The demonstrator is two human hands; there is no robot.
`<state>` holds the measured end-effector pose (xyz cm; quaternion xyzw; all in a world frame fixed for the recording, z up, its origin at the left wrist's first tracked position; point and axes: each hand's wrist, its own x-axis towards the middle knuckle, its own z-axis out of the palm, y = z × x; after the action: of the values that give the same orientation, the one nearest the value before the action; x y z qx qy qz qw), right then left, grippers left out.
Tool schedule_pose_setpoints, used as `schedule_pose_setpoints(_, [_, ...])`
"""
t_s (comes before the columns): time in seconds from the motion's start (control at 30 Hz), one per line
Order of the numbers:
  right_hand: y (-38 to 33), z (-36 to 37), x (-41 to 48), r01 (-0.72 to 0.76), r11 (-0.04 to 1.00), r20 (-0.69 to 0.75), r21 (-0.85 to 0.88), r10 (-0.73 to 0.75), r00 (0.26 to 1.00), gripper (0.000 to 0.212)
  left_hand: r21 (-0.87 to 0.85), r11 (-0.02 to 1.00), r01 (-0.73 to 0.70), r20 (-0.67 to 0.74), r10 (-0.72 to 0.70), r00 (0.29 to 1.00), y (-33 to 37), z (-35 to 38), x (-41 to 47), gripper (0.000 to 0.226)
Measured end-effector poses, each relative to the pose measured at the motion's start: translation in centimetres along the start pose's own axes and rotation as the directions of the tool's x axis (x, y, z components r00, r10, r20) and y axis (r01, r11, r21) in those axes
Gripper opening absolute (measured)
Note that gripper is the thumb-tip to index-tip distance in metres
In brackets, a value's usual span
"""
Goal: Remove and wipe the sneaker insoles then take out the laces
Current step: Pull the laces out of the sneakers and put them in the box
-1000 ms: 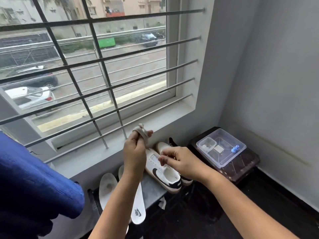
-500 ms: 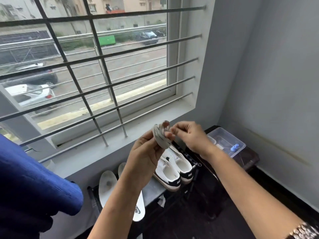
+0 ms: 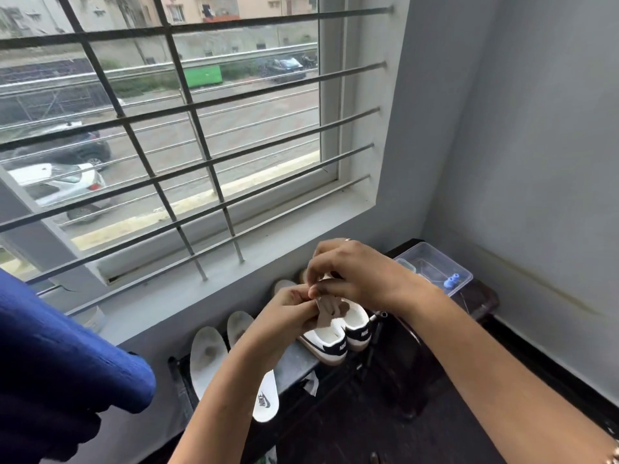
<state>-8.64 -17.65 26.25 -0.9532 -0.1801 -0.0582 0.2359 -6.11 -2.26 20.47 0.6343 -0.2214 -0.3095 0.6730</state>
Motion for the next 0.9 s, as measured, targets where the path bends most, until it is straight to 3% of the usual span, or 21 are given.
schedule_pose_setpoints(0.07, [0.7, 0.3, -0.2, -0.113, 0.958, 0.035, 0.262, 0.108, 0.994, 0.004, -0.132, 0.990, 0.038, 0.063, -0.030, 0.998, -0.1, -0.3, -0.3, 0.022])
schedule_pose_setpoints(0.13, [1.3, 1.1, -0.7, -0.213, 0.853, 0.044, 0.477, 0.219, 0.975, 0.007, -0.248, 0.965, 0.081, 0.081, -0.063, 0.995, -0.2, -0.5, -0.4, 0.026])
schedule_pose_setpoints(0.23, [1.8, 2.5, -1.6, -0.302, 0.651, 0.065, 0.697, 0.362, 0.930, 0.010, -0.260, 0.961, 0.096, 0.053, -0.085, 0.995, -0.5, 0.0, -0.4, 0.029])
schedule_pose_setpoints(0.33, [1.9, 3.7, -2.2, -0.317, 0.466, 0.073, 0.826, 0.470, 0.880, 0.011, -0.178, 0.983, 0.052, 0.044, -0.045, 0.998, -1.1, 0.9, -0.2, 0.040])
schedule_pose_setpoints(0.47, [2.1, 4.3, -2.6, -0.363, 0.304, 0.146, 0.881, 0.555, 0.819, 0.013, -0.175, 0.984, 0.042, -0.008, -0.044, 0.999, -1.6, 2.1, 0.3, 0.032])
schedule_pose_setpoints(0.6, [2.7, 5.0, -2.8, -0.387, 0.283, 0.137, 0.878, 0.626, 0.768, 0.013, -0.089, 0.994, 0.066, -0.081, -0.073, 0.994, -2.0, 3.0, 0.9, 0.022])
schedule_pose_setpoints(0.7, [3.1, 5.8, -2.8, -0.387, 0.292, 0.081, 0.874, 0.699, 0.711, 0.011, 0.070, 0.995, 0.065, -0.208, -0.049, 0.977, -2.5, 3.6, 1.3, 0.019])
schedule_pose_setpoints(0.8, [3.7, 6.5, -2.8, -0.391, 0.423, -0.058, 0.817, 0.735, 0.675, 0.009, 0.298, 0.952, 0.069, -0.316, 0.030, 0.948, -2.9, 3.9, 1.6, 0.027])
schedule_pose_setpoints(0.9, [3.7, 6.5, -3.0, -0.422, 0.549, -0.143, 0.722, 0.715, 0.684, 0.010, 0.419, 0.904, 0.087, -0.360, 0.077, 0.930, -2.9, 4.2, 1.9, 0.028])
